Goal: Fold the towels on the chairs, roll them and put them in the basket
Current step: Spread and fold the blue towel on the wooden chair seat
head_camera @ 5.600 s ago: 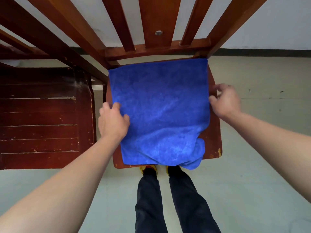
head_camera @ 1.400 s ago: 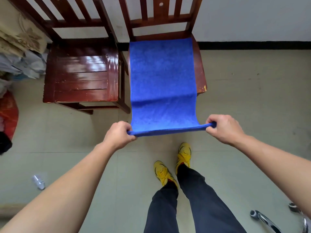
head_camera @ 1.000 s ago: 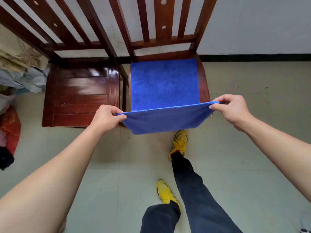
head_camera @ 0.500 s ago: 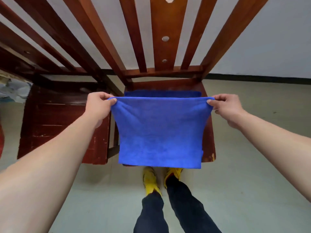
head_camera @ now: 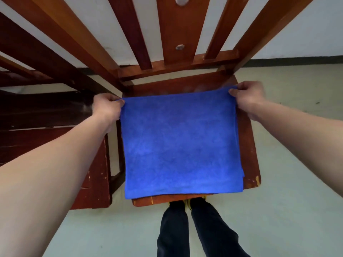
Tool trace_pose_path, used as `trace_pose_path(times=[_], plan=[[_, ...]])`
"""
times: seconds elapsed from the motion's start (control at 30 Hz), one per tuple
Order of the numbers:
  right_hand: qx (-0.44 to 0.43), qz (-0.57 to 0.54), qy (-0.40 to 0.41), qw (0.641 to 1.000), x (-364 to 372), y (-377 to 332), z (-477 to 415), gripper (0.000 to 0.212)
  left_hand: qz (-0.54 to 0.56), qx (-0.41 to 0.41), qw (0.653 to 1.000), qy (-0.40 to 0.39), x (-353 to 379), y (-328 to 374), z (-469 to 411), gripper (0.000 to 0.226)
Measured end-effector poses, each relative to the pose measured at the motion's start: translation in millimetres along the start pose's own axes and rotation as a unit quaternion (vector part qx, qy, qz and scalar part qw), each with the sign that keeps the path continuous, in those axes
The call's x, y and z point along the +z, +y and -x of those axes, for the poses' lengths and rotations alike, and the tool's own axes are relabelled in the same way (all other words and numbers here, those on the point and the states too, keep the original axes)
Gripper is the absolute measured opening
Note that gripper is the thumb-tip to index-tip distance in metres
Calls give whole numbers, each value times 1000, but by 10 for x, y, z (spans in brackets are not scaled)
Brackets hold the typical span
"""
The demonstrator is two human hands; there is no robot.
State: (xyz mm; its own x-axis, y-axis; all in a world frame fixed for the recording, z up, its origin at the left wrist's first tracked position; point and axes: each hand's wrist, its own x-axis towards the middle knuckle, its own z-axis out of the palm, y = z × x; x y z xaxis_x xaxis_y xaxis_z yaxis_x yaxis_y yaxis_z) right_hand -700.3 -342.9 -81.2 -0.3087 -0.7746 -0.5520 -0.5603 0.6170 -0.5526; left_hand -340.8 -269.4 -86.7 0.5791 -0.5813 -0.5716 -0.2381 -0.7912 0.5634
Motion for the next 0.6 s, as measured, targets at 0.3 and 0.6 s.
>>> trace_pose_path(times=[0.3, 0.6], plan=[[-61, 306, 30, 950, -46, -29, -52, 35, -124, 19, 990, 59, 92, 47, -146, 24], [-62, 78, -150, 984, 184, 303, 858, 12, -176, 123, 973, -90, 268, -264, 938, 10]])
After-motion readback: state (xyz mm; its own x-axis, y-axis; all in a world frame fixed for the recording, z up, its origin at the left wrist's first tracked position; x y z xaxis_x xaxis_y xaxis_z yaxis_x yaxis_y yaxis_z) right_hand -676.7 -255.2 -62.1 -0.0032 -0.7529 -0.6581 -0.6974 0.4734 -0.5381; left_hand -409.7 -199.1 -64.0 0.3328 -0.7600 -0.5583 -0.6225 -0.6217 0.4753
